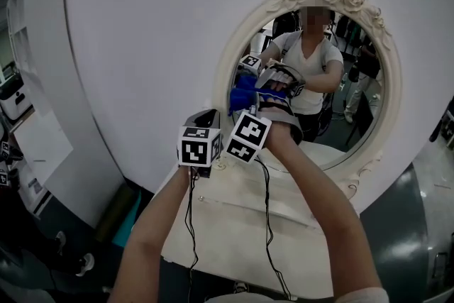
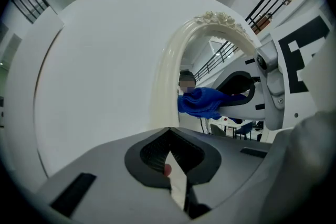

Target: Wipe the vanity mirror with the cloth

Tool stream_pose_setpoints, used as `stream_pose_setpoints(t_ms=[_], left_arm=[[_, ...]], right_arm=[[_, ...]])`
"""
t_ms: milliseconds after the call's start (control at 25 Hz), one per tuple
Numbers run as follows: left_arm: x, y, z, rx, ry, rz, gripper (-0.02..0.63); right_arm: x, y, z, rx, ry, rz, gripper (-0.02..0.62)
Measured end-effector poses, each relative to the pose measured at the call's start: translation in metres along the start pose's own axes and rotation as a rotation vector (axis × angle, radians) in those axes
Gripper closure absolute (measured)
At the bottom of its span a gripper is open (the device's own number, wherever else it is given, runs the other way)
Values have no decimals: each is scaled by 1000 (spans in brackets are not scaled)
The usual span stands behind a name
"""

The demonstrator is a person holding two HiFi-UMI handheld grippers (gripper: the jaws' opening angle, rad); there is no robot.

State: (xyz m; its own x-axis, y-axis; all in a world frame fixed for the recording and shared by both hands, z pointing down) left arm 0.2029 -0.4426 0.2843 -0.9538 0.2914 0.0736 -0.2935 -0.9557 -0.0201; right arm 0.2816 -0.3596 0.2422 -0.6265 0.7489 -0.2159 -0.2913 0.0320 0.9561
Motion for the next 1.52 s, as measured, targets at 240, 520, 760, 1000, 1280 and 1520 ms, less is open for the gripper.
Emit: stream_pose_setpoints(t_ms=[240,520,760,1000,1280,1520], left_arm=[[9,4,54,29,83,-3,603],[16,-4,98,57,155,17,602],[19,-18,120,79,191,38,603],[21,-28,104,86,166,53,603],[14,-51,31,36,50,93,603],[2,-66,-50,-14,-66,125,603]], right_arm=[[-12,61,18,11,15,-98,523],[-23,127,45,3,53,-224,524],[-28,154,57,-27,66,-281,523],[-12,133,58,-86,29,-262,523],[27,63,58,-74,-1,-155,523],[67,-25,65,-36,19,1,523]])
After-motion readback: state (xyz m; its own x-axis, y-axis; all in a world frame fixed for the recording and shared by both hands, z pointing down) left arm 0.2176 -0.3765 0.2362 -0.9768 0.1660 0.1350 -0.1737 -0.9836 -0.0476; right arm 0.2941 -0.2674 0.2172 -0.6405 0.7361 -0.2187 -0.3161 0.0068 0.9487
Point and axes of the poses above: the fingertips, and each gripper's own axes: x backward along the fingers, y to its left, z out of its underside, the point moved 8 cm from there along x, backward along the fingers, and after that the axes turned 8 degrees about -y, right-handed, at the moved point
